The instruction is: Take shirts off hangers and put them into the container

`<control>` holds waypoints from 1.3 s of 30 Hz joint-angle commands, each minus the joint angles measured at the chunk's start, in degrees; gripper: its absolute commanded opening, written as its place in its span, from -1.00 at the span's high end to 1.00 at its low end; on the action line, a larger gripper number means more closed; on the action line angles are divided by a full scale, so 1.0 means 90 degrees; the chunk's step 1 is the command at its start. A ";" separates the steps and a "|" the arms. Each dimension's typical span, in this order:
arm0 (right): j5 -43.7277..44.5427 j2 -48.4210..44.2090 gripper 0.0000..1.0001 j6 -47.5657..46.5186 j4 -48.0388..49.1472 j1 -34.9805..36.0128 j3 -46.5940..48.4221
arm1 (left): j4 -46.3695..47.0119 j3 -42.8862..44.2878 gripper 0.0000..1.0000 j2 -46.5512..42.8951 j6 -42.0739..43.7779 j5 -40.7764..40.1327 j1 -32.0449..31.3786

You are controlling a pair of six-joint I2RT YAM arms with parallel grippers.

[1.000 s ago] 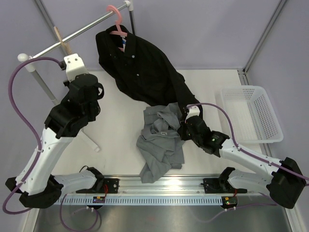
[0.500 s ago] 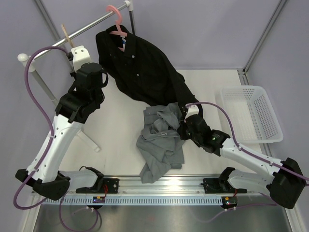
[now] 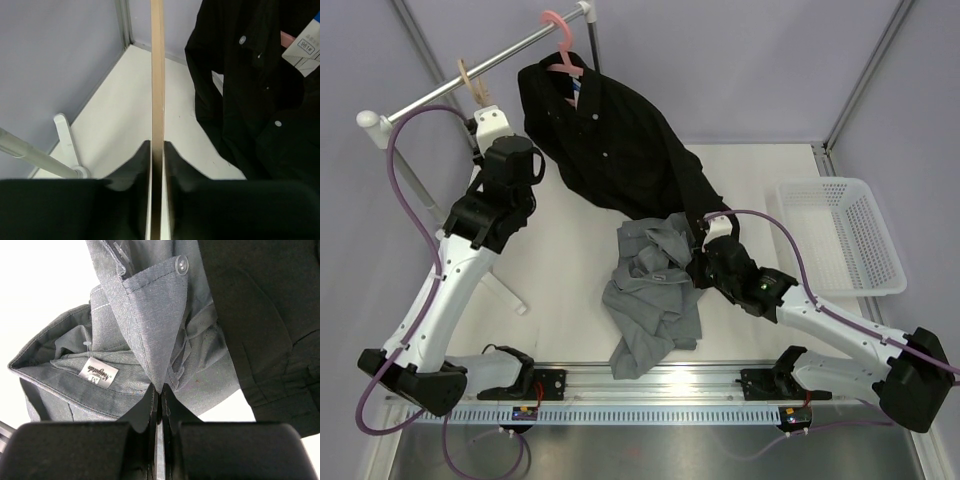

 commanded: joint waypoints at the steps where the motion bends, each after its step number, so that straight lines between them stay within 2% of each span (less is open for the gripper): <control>1: 0.0028 -0.0146 0.88 -0.0148 0.0127 0.0123 -0.0031 | 0.0068 -0.0250 0.14 -0.0293 -0.0214 0.0450 0.0051; 4: -0.0040 -0.0126 0.88 -0.0304 0.0253 0.0211 -0.0070 | 0.0049 -0.0318 -0.36 -0.0518 -0.0145 0.0645 0.0051; 5: -0.0069 -0.0107 0.88 -0.0343 0.0283 0.0240 -0.0080 | 0.0049 -0.0338 -0.58 -0.0693 -0.0116 0.0684 0.0051; 9: -0.0148 0.0253 0.88 -0.0441 0.0410 0.0436 -0.0061 | 0.0020 -0.0406 -0.97 -0.1202 -0.0009 0.1074 0.0051; 17: 0.0340 0.1552 0.89 -0.0529 0.0479 0.1576 0.0349 | 0.0049 -0.0855 -0.98 -0.2159 0.0762 0.2314 0.0051; 22: 0.0477 0.2480 0.89 -0.0305 0.0274 0.2154 0.0682 | 0.0292 -0.1684 -0.98 -0.2569 0.1270 0.2950 0.0051; 25: 0.0516 0.2530 0.56 -0.0159 0.0147 0.2369 0.0779 | 0.0692 -0.2210 -0.98 -0.2842 0.1456 0.3194 0.0051; 26: 0.0507 0.2472 0.21 -0.0158 0.0021 0.2379 0.0818 | 0.0838 -0.2368 -0.98 -0.3066 0.1485 0.3224 0.0051; 30: 0.0604 0.1800 -0.55 -0.0421 -0.0370 0.2438 0.1130 | 0.1813 -0.3159 -0.98 -0.3652 0.1564 0.3302 0.0051; 33: 0.0721 0.1380 -0.85 -0.0752 -0.0653 0.2536 0.1364 | 0.2196 -0.3638 -0.98 -0.3955 0.1584 0.3341 0.0051; 36: 0.0663 0.1222 -0.98 -0.1094 -0.0771 0.2545 0.1569 | 0.2334 -0.3931 -0.98 -0.4054 0.1554 0.3390 0.0051; 39: 0.0653 0.1357 -0.99 -0.1533 -0.0674 0.2545 0.1658 | 0.2334 -0.4019 -0.98 -0.4044 0.1574 0.3312 0.0051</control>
